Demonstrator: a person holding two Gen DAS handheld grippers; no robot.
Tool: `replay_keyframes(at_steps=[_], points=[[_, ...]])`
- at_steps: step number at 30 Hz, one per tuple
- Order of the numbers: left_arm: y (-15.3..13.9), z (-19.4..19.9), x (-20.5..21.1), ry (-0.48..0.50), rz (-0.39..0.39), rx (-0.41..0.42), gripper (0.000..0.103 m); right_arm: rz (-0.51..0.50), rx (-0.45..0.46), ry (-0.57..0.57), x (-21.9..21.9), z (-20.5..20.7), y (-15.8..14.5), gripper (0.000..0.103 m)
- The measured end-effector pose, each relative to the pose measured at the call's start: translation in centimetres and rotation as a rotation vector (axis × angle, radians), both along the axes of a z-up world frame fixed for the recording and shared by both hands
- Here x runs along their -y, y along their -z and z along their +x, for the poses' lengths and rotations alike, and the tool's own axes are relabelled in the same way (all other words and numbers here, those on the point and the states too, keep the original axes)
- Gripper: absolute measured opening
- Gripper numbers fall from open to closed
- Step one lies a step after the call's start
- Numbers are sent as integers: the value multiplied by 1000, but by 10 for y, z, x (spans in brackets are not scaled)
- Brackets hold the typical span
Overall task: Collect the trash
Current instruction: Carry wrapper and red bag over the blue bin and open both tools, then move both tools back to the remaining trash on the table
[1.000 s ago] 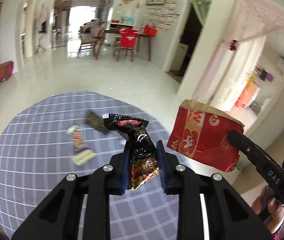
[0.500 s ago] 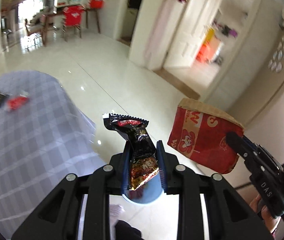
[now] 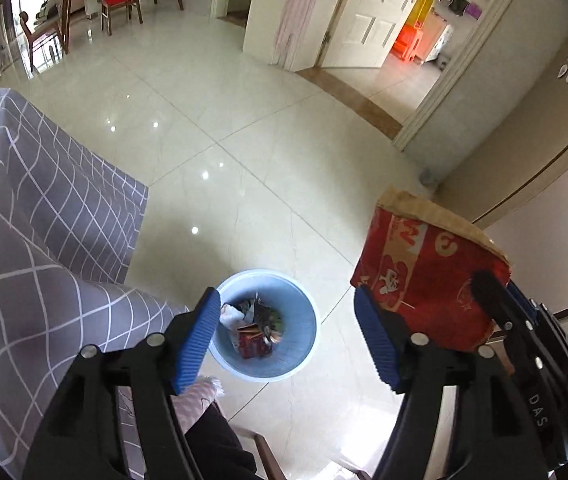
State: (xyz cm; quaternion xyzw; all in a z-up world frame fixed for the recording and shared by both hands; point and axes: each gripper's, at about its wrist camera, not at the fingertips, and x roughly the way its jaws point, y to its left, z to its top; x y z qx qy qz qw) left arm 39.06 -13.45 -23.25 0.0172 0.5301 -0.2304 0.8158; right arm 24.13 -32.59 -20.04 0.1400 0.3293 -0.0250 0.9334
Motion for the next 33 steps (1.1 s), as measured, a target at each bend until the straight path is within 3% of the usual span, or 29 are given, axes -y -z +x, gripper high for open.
replay_keyframes(at_steps=[14, 16, 17, 18, 20, 33], points=[[-7, 0, -27, -50, 35, 39, 69, 30, -27, -38, -19, 10, 13, 15], [-12, 0, -29, -52, 33, 49, 69, 39, -17, -45, -22, 13, 13, 19], [-14, -1, -30, -51, 32, 55, 69, 43, -20, -45, -23, 15, 14, 27], [-17, -2, -31, -47, 33, 61, 69, 55, -29, -45, -23, 17, 16, 49], [-21, -4, -32, -41, 30, 73, 69, 54, -15, -16, -22, 15, 16, 66], [-47, -17, -57, -47, 6, 133, 69, 40, 24, -50, -42, 9, -12, 66]])
